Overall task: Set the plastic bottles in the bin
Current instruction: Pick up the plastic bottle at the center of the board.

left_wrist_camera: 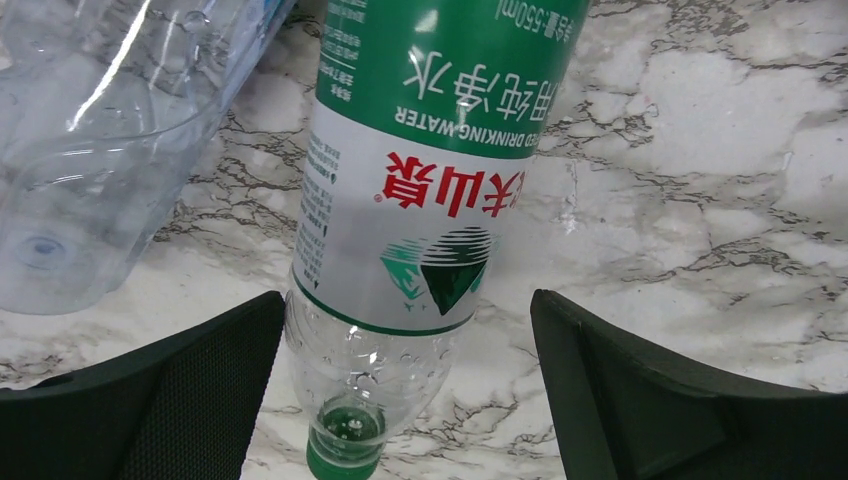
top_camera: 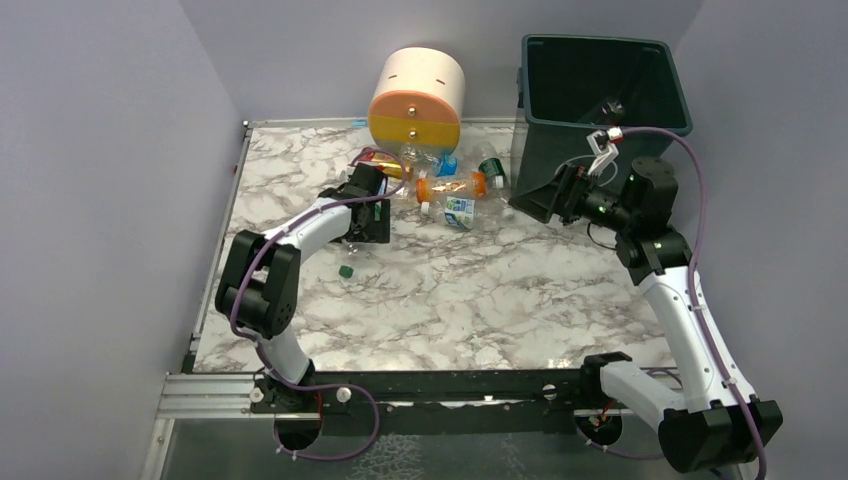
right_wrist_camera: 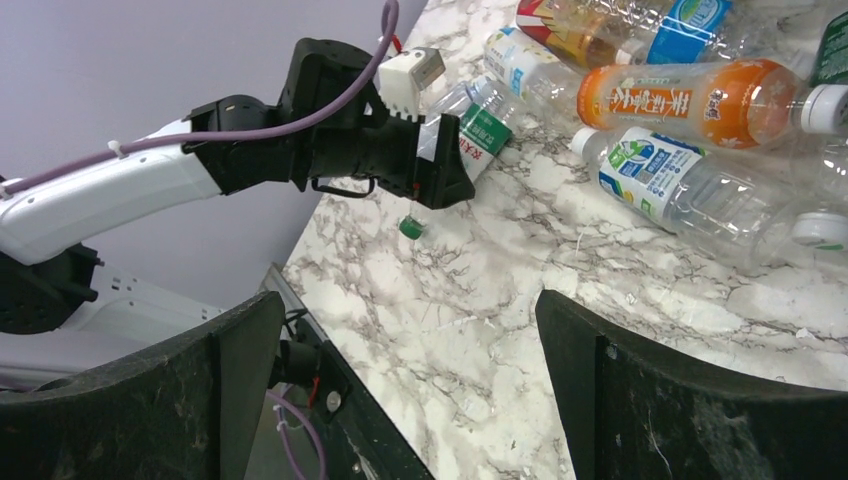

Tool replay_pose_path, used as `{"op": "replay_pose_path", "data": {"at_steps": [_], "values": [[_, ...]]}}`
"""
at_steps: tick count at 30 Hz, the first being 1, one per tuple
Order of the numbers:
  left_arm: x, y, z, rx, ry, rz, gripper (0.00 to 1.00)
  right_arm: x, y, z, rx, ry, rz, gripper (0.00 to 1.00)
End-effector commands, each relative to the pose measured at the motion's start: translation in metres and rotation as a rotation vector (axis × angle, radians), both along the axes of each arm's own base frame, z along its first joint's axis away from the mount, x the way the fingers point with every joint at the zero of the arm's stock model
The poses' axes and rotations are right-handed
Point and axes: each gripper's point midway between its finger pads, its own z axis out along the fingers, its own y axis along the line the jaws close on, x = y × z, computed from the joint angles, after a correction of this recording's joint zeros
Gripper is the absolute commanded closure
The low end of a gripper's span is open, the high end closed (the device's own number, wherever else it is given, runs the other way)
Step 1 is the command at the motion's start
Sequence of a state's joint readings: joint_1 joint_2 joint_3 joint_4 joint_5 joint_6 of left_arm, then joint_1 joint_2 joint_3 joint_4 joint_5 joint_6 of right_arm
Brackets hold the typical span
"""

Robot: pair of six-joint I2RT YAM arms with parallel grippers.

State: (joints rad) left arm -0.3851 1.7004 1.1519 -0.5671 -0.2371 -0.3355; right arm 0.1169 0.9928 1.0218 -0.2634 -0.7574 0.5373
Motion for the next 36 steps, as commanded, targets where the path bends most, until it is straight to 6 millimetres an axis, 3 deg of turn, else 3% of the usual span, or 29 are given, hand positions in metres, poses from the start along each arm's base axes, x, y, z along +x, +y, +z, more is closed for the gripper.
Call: {"op": "replay_pose_path", "data": {"at_steps": [1,8,17,24,36], "values": [[0.010,0.000,-0.005,0.019,0.007,-0.008,0.01,-0.010,0.002,-0.003,-0.002,-0.005,0.032,0.00],[0.011,-0.001,-0.010,0.019,0.018,-0.009,0.04,-0.009,0.002,-0.005,-0.003,-0.001,0.027,0.00],[0.011,0.000,0.000,0.014,-0.006,0.002,0.29,-0.009,0.002,-0.007,0.002,0.006,0.030,0.00],[0.009,-0.001,0.010,-0.006,-0.018,0.009,0.33,-0.011,0.002,-0.009,0.002,0.009,0.029,0.00],[-0.001,-0.041,0.104,-0.290,-0.159,-0.072,0.34,-0.012,0.008,0.001,0.037,0.020,0.064,0.00]]}}
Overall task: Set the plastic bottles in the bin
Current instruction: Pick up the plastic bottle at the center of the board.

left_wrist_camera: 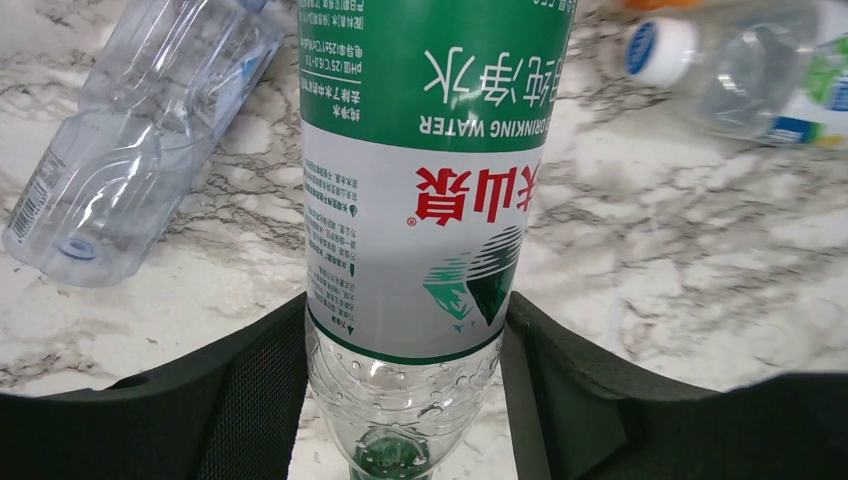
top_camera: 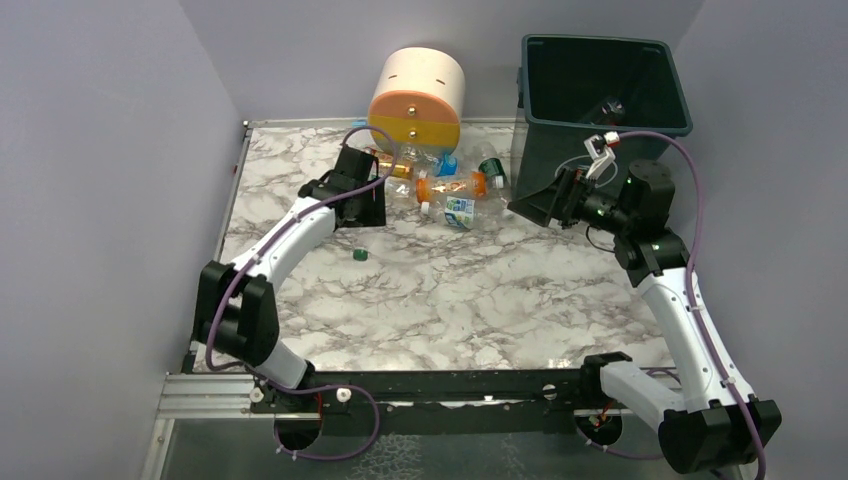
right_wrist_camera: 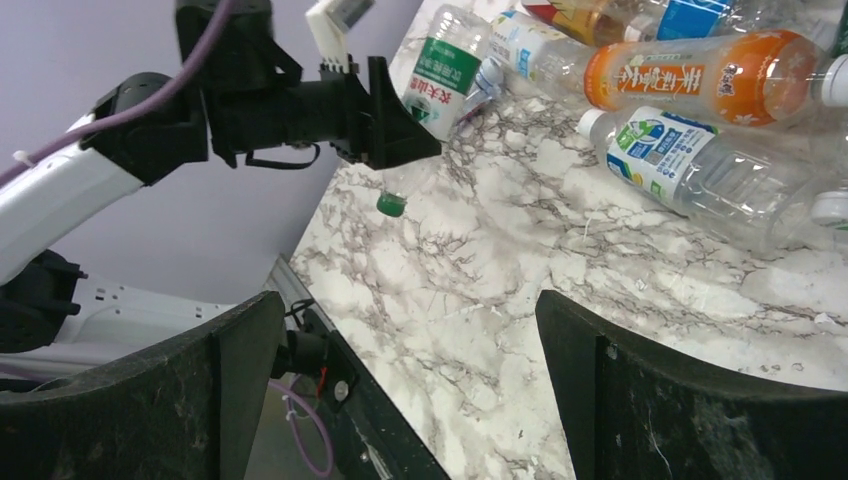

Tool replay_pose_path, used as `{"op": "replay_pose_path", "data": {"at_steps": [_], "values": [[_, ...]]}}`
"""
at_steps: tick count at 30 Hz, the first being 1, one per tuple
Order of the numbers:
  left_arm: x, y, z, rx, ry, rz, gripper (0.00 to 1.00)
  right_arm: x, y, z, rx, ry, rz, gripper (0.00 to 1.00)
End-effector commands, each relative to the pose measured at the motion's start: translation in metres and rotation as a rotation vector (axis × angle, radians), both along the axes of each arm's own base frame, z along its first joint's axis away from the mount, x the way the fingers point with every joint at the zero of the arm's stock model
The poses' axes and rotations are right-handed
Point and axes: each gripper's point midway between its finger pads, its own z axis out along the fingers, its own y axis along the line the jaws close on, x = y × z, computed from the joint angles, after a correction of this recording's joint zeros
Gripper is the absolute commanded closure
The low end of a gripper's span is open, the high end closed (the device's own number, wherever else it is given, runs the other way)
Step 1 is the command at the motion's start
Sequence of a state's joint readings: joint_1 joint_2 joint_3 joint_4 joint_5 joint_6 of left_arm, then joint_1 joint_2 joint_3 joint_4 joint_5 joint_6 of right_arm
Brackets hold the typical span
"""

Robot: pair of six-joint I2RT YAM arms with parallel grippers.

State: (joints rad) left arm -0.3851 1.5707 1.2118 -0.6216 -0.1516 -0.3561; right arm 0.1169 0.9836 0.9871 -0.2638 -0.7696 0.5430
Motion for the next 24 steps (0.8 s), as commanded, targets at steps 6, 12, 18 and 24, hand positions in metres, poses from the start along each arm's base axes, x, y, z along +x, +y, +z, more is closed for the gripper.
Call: {"op": "replay_pose_path", "data": {"at_steps": [6,12,18,24], "values": [[-0.015,-0.056,0.096,-0.355,-0.126,-0.167,0.33,-0.010,0.012,0.019,0.071,0.007,0.095,0.00],[-0.033,-0.079,0.141,-0.519,-0.185,-0.280,0.32,-0.013,0.017,0.024,0.116,0.030,0.124,0.01],[-0.054,-0.095,0.170,-0.647,-0.219,-0.374,0.32,-0.008,0.019,0.026,0.153,0.041,0.131,0.00],[-0.067,-0.106,0.188,-0.694,-0.246,-0.426,0.32,0.005,0.021,0.028,0.186,0.053,0.113,0.00]]}}
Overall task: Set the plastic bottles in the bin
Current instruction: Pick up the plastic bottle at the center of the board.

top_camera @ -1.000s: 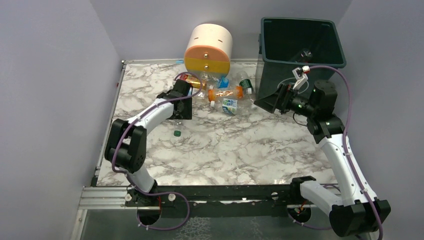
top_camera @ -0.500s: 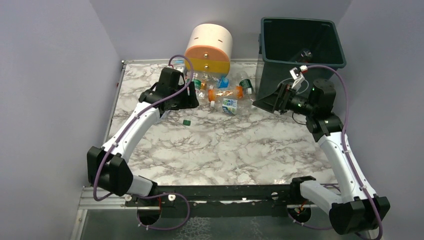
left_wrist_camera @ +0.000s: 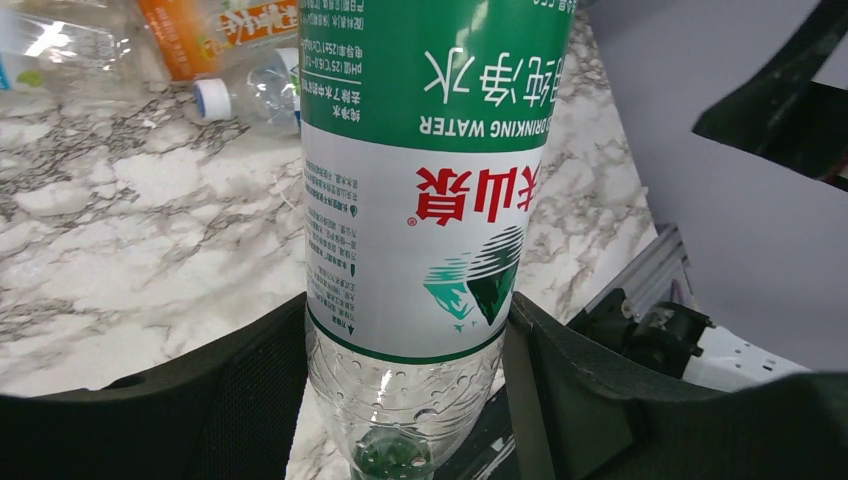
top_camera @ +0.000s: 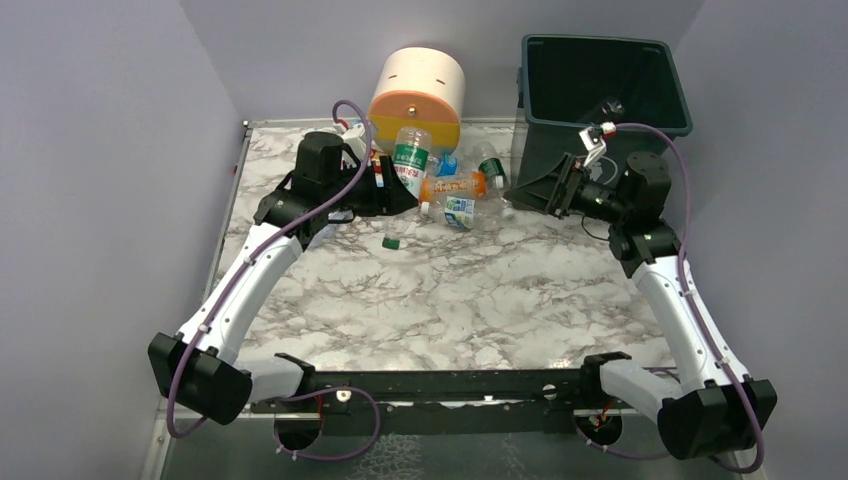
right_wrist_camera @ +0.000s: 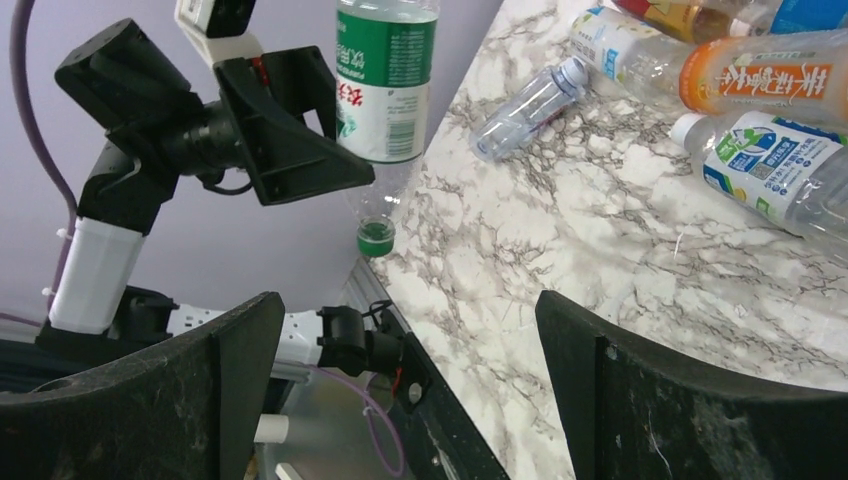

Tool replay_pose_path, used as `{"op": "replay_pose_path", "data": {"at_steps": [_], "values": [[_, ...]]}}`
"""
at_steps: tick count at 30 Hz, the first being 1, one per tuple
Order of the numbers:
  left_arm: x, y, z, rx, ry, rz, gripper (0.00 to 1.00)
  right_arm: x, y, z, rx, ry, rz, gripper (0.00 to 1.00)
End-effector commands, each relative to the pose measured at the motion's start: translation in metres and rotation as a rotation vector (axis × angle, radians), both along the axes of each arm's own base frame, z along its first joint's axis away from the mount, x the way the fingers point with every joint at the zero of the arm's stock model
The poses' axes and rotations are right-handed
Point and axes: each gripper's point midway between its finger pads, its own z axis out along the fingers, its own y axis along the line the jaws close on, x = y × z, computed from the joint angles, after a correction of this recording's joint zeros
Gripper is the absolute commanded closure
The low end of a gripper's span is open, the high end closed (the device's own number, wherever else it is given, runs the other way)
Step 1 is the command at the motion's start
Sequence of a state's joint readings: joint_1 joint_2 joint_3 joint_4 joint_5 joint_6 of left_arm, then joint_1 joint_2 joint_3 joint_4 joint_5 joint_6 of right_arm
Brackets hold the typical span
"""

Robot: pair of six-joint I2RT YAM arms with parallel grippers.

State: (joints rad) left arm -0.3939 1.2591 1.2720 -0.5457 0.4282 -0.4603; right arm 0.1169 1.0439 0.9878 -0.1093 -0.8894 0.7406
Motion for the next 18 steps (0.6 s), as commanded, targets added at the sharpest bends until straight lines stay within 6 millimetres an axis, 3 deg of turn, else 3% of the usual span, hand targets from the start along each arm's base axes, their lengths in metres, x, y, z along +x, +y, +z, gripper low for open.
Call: {"op": "replay_pose_path", "data": {"at_steps": [1,9,18], "values": [[-0.015,-0.017,0.028,-0.091,-0.051,-0.080,0.32,0.007,0.006,0.010,0.044,-0.015,0.023,0.01],[-0.032,-0.046,0.042,-0.140,-0.059,-0.137,0.32,0.026,0.023,0.018,0.054,-0.019,0.020,0.00],[-0.048,-0.076,0.039,-0.150,-0.047,-0.181,0.32,0.044,0.046,0.035,0.063,-0.051,0.028,0.00]]}}
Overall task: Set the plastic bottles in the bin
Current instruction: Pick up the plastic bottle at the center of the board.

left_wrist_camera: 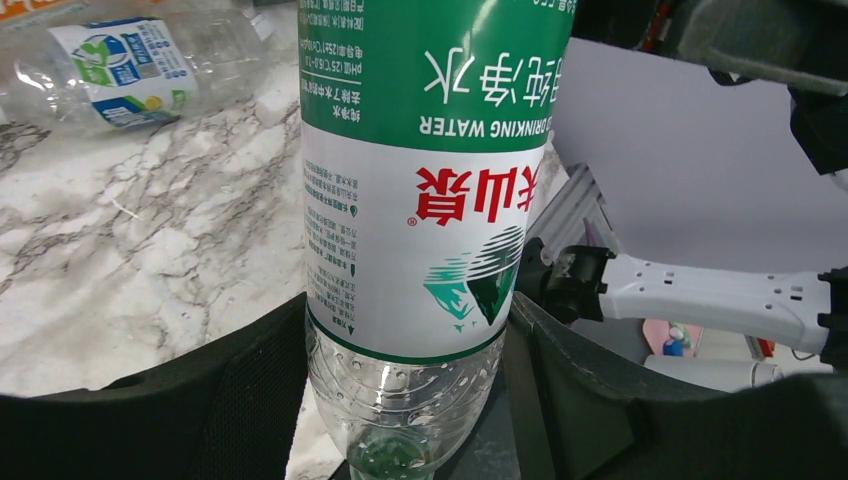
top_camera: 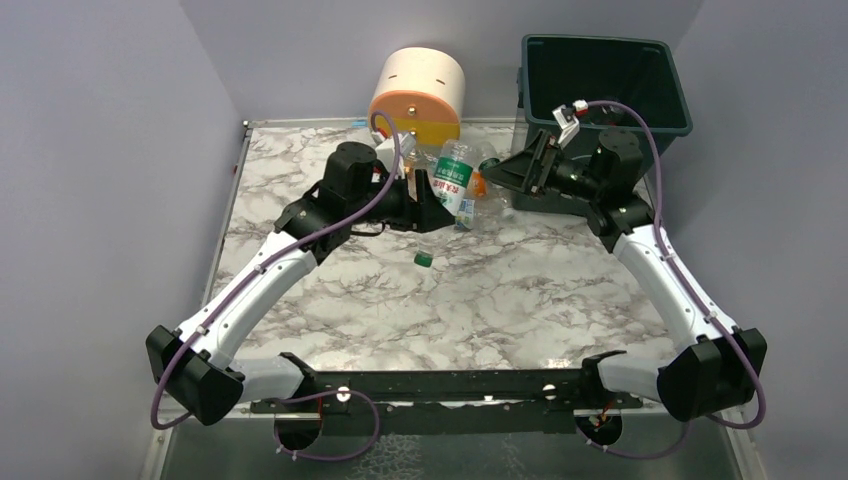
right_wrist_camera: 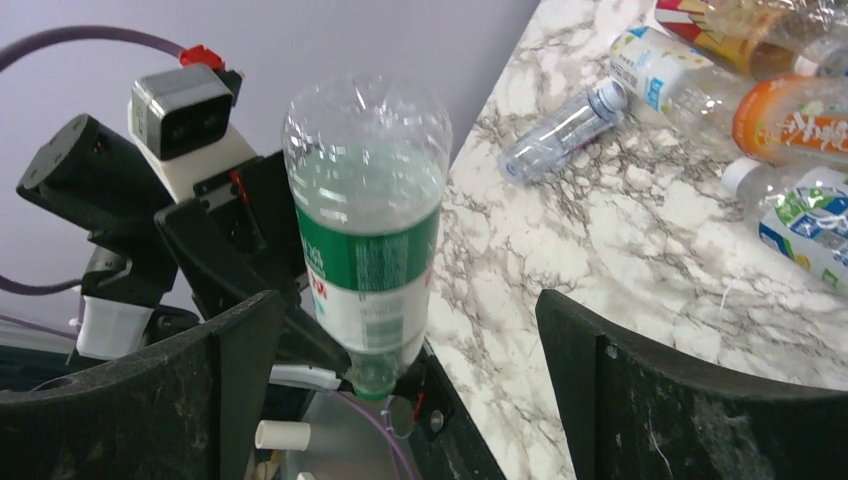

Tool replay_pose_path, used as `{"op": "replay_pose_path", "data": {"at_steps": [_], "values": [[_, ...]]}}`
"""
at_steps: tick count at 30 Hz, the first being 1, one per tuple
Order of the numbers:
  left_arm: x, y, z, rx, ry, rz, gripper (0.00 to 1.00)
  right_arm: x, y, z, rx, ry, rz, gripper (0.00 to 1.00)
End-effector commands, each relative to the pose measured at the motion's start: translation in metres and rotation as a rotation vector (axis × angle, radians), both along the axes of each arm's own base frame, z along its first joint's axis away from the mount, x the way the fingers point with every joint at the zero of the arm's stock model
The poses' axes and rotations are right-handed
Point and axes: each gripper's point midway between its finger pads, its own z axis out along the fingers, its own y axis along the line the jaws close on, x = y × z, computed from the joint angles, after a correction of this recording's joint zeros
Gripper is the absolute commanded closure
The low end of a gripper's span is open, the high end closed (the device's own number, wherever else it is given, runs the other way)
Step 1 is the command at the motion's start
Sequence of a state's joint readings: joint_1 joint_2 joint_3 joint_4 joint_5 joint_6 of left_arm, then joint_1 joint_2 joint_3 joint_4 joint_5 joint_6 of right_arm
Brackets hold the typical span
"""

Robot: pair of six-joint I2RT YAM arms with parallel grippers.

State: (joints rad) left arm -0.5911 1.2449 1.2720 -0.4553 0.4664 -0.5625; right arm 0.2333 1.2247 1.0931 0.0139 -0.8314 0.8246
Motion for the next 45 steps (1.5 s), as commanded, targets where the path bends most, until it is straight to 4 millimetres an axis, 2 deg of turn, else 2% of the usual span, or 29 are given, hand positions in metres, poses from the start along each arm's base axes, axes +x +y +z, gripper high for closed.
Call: {"op": "replay_pose_path", "data": {"at_steps": [1,14,23,28,33,45], "values": [[-0.002,-0.014,0.014,-0.038,-0.036,0.004,0.32,0.015,0.008,0.026,0.021,-0.075,-0.026,0.00],[-0.012,-0.036,0.010,-0.033,-0.031,-0.038,0.32,0.040,0.025,0.032,0.017,-0.089,-0.014,0.00],[-0.011,-0.042,0.007,-0.027,-0.034,-0.043,0.32,0.044,0.035,0.029,0.020,-0.087,0.009,0.00],[-0.008,-0.043,0.003,-0.019,-0.030,-0.043,0.32,0.044,0.037,0.023,0.019,-0.080,0.014,0.05],[-0.007,-0.044,0.001,-0.013,-0.029,-0.041,0.32,0.043,0.038,0.023,0.023,-0.084,0.024,0.18],[-0.005,-0.044,0.000,-0.010,-0.030,-0.032,0.32,0.040,0.039,0.019,0.029,-0.078,0.035,0.30]]}}
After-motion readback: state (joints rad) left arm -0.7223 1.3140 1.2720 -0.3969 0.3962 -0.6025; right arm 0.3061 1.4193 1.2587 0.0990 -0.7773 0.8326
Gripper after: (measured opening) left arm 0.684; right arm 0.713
